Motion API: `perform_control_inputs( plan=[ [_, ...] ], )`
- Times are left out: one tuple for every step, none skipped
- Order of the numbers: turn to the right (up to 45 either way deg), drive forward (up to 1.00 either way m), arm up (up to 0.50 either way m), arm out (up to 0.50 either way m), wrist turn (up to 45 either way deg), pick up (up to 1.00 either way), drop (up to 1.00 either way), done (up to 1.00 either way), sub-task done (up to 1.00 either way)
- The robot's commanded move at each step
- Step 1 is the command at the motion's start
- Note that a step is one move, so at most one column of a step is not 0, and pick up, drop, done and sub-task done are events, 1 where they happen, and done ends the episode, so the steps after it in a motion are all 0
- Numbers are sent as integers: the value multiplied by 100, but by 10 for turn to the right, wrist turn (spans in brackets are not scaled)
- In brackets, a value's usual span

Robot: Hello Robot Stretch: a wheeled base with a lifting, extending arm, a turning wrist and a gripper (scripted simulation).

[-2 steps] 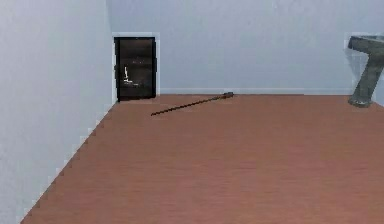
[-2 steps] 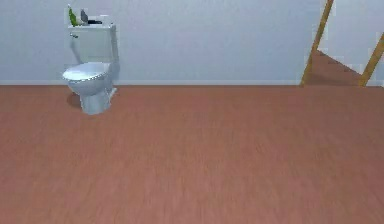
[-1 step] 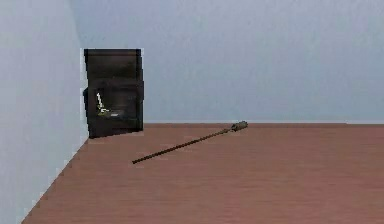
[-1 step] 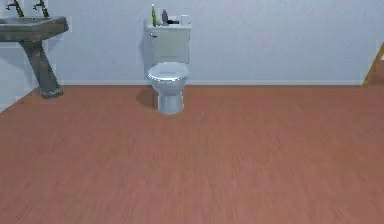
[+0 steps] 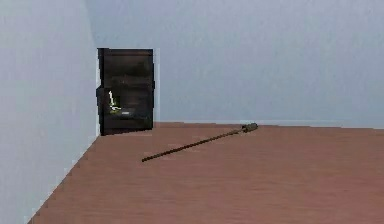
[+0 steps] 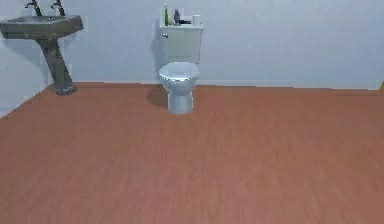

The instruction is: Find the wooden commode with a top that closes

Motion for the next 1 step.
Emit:
perform_control_inputs(
  plan=[
    [0,100,0,0,0,0,0,0,0]
  ],
)
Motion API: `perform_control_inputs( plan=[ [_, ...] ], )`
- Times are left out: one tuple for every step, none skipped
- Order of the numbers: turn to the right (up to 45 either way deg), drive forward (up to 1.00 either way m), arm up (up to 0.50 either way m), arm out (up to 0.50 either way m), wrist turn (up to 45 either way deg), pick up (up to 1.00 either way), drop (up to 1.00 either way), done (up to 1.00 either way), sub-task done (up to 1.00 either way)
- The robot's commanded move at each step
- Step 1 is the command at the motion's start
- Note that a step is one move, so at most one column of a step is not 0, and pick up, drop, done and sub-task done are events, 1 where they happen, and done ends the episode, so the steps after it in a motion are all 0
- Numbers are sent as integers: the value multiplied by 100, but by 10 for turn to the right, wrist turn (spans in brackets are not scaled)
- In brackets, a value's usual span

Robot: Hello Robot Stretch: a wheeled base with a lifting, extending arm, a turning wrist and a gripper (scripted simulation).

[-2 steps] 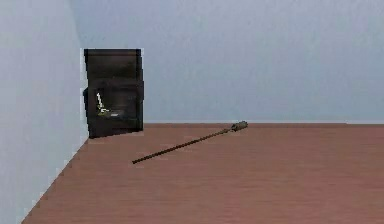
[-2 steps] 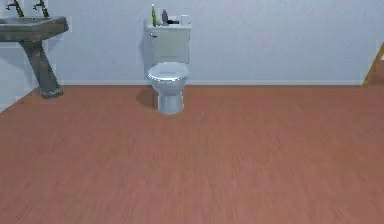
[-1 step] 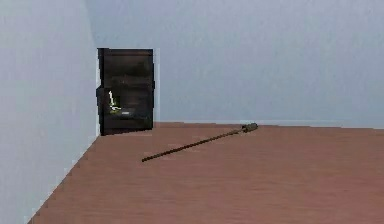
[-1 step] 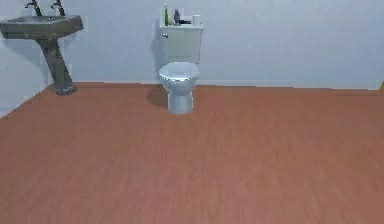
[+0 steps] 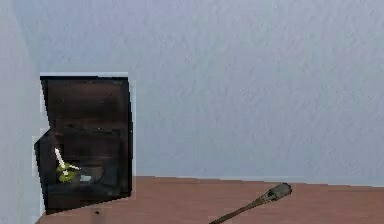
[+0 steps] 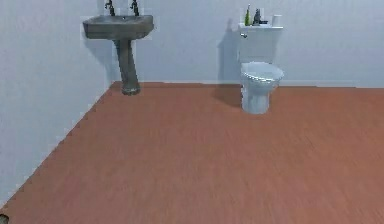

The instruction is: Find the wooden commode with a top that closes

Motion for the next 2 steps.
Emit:
perform_control_inputs(
  plan=[
    [0,35,0,0,0,0,0,0,0],
    [-420,0,0,0,0,0,0,0,0]
  ],
)
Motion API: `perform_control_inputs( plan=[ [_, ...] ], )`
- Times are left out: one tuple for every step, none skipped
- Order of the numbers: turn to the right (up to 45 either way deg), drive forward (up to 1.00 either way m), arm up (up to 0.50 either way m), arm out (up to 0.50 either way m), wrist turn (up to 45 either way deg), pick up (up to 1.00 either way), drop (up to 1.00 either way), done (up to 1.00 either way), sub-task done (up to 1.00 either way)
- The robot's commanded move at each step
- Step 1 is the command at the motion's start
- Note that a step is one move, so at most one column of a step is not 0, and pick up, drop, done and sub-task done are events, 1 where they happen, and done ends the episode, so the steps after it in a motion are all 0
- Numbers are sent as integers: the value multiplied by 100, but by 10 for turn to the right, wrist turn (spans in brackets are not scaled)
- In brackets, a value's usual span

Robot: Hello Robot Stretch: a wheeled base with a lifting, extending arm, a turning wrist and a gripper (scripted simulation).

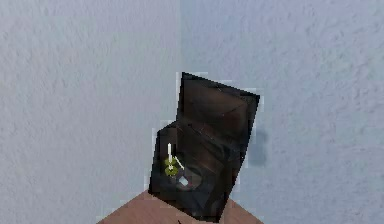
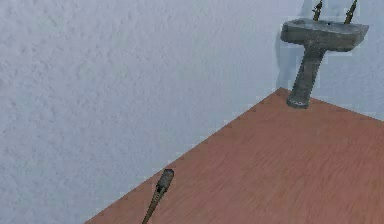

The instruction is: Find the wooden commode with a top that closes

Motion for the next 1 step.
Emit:
perform_control_inputs(
  plan=[
    [0,0,0,0,0,0,0,100,0]
  ],
)
